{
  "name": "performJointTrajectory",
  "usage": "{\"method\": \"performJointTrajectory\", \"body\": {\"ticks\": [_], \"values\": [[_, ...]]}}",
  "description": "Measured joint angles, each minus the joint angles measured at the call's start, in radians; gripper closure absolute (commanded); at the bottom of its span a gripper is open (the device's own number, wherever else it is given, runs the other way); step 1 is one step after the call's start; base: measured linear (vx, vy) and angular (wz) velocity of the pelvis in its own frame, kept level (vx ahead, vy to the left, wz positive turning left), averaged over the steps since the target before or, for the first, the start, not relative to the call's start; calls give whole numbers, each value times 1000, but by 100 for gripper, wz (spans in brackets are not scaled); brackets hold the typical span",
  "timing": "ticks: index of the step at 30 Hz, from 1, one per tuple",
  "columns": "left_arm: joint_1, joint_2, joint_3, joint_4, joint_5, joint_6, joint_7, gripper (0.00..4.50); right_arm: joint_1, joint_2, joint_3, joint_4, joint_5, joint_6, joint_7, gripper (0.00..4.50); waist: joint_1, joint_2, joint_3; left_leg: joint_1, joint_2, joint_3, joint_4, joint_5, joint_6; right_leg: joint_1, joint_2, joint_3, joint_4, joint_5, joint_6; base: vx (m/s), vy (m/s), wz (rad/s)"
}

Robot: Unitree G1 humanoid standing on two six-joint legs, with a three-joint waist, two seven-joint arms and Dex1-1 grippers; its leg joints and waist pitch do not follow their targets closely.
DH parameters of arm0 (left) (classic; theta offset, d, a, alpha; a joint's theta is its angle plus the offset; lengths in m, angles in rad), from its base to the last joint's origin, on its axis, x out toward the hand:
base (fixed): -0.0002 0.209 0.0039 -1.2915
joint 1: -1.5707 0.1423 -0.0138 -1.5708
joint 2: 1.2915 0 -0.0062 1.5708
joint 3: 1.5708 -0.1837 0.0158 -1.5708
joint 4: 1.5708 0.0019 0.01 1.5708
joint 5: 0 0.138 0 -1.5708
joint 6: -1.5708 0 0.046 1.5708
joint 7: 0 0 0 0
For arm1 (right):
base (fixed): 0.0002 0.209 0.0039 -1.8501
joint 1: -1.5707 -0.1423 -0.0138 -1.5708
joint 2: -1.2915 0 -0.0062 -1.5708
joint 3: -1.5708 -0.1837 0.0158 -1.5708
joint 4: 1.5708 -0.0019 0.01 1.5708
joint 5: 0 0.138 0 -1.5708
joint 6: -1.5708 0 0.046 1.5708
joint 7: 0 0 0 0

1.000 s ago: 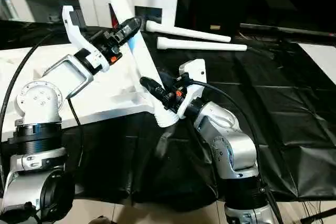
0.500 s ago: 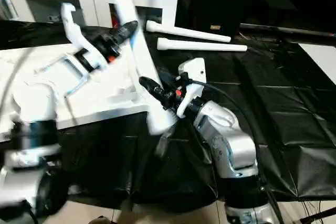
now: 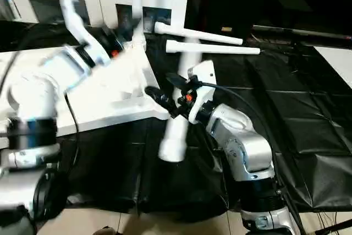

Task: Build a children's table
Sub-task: Rotate table base

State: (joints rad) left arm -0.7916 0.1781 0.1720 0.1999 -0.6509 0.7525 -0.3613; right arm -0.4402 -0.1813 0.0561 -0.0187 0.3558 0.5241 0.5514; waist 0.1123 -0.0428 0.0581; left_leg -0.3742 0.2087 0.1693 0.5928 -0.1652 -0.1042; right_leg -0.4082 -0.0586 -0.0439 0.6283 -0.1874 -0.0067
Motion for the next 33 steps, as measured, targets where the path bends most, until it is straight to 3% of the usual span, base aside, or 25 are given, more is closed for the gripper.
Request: {"method": "performJointTrajectory", "body": {"ticks": [5,9,12,15,19,26,33], "values": [[64,95,-147,-63,112,-37,-62,413,-10,-16,-10,73,-87,7,-136,0,-2,0,0,0,0,0,0,0,0,0,0,0,0,0,0,0,0,0],[162,155,-228,-152,162,-44,-107,413,-64,-51,-151,100,-117,36,-301,0,-1,2,1,0,0,1,-1,0,-1,0,-1,1,0,-1,1,0,0,0],[220,196,-271,-191,197,-55,-142,413,-103,-112,-195,108,-155,109,-374,0,-3,7,1,1,-1,1,-1,0,-1,0,-1,1,0,0,2,0,0,0],[262,212,-297,-220,214,-62,-165,413,-107,-186,-185,180,-210,218,-392,0,-5,9,1,1,-1,1,-1,1,-2,1,0,1,0,0,2,0,0,0],[278,220,-320,-263,216,-63,-184,413,-88,-220,-148,261,-230,300,-379,0,-17,11,2,2,-1,1,-1,1,-2,1,0,1,2,0,2,0,0,0],[349,215,-339,-339,209,-59,-227,413,-79,-338,-135,589,-290,248,-339,0,-24,11,2,2,-1,2,0,1,-2,0,0,1,1,0,2,0,0,0],[350,206,-338,-353,202,-58,-225,413,-127,-394,-131,733,-297,201,-282,0,-26,9,1,2,-1,3,3,1,-1,1,0,1,3,1,2,0,0,0]]}}
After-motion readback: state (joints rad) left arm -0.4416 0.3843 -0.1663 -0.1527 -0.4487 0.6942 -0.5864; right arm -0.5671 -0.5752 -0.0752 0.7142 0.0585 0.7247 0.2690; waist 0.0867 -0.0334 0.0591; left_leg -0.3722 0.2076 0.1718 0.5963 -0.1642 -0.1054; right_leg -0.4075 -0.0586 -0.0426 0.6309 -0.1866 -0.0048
